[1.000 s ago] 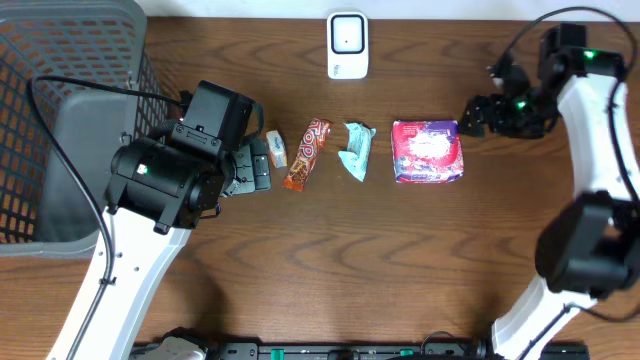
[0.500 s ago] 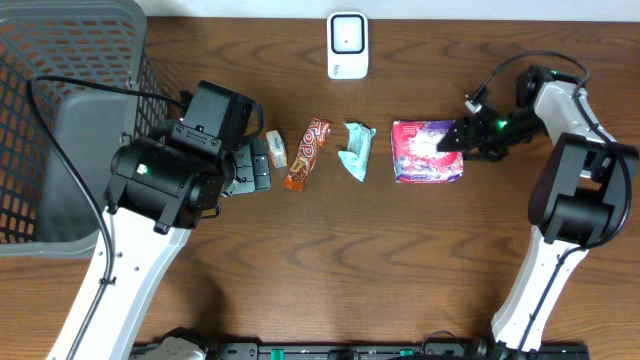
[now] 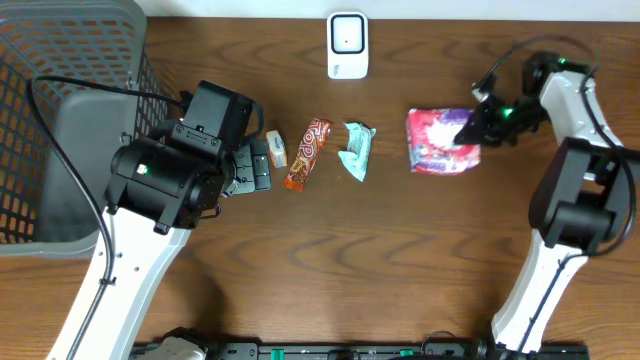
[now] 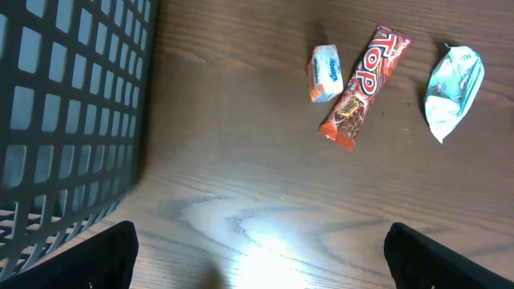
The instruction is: Scan the item barcode
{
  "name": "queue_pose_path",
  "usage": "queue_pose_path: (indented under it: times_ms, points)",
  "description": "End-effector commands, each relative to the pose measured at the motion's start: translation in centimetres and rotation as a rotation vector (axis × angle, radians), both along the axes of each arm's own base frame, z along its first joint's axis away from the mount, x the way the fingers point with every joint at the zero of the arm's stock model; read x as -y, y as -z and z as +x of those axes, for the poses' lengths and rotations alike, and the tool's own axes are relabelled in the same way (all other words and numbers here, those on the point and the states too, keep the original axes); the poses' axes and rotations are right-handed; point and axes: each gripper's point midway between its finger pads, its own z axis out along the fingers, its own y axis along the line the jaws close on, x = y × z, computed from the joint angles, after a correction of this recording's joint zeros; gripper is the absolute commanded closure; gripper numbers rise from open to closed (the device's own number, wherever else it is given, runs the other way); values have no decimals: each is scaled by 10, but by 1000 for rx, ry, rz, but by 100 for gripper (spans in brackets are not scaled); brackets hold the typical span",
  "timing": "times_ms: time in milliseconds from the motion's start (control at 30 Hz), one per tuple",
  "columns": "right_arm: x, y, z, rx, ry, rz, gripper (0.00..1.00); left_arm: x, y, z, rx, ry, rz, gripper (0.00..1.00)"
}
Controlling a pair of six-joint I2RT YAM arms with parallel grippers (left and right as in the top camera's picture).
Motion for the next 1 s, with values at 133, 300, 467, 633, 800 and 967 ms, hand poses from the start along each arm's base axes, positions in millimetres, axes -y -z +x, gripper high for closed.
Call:
queue_pose_path:
  times_ms: [133,300,467,633,800,967]
  points:
    - [113,-146,-15,198,523,-1028,99,-1,-3,0,7,-6,-2,2]
    - [105,-159,-17,237,490,-1291,99,-1,-3,0,7,-6,-2,2]
    - [79,-109,-10,183,377,-1324,97,-1,-3,0,7,-6,-2,2]
    - [40,-55,0,132,234,-1306,92,-1,-3,0,7,-6,-2,2]
    - [-16,-5,7,97,107,-1070,87,-1,-3,0,7,-6,-2,2]
    - [-64,-14,23,147,70,-839,37,-1,-3,0,7,-6,-3,2]
